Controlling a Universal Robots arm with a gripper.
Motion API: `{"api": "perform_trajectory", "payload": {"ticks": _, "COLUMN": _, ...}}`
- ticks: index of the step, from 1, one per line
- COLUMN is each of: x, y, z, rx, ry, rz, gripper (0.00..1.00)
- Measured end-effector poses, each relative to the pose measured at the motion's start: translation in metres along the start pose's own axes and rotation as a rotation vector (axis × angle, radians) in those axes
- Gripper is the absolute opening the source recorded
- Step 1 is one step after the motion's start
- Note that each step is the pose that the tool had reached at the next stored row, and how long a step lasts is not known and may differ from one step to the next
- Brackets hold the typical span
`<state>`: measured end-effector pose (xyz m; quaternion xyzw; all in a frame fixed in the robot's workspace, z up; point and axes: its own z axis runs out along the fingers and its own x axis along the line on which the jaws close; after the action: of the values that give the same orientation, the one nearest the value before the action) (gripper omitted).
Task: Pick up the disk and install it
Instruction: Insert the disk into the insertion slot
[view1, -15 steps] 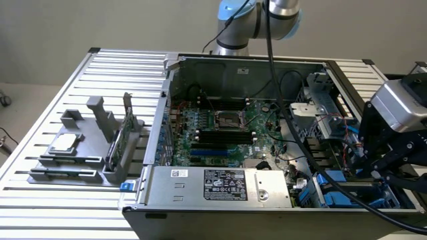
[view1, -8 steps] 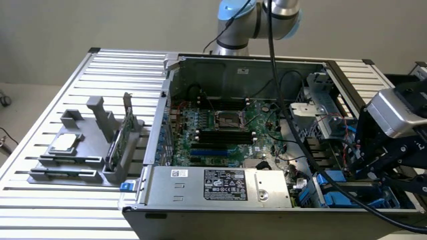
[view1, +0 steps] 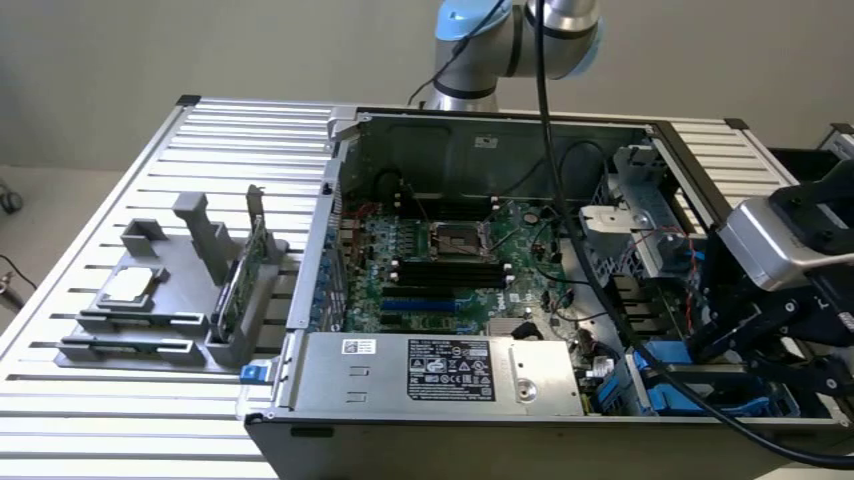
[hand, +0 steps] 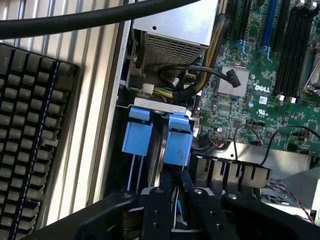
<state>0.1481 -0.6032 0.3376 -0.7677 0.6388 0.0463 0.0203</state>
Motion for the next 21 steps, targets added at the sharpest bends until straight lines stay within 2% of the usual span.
{"api": "perform_trajectory", "payload": {"ticks": 4, "x": 0.001, "y": -0.0002, "z": 0.0053, "rx": 0.0009, "ry": -0.0025, "rz": -0.007, "gripper": 0.22}}
{"api": "perform_trajectory", "payload": {"ticks": 14, "x": 0.001, "y": -0.0002, "z": 0.0106, "rx": 0.0048, "ry": -0.0121, "rz": -0.018, "gripper": 0.22}}
{"api": "perform_trajectory", "payload": {"ticks": 16, "x": 0.001, "y": -0.0002, "z": 0.008, "rx": 0.0052, "ry": -0.0146, "rz": -0.018, "gripper": 0.22}}
{"api": "perform_trajectory", "payload": {"ticks": 21, "x": -0.001, "y": 0.0003, "z": -0.0088, "rx": 0.0045, "ry": -0.0124, "rz": -0.02, "gripper": 0.22}}
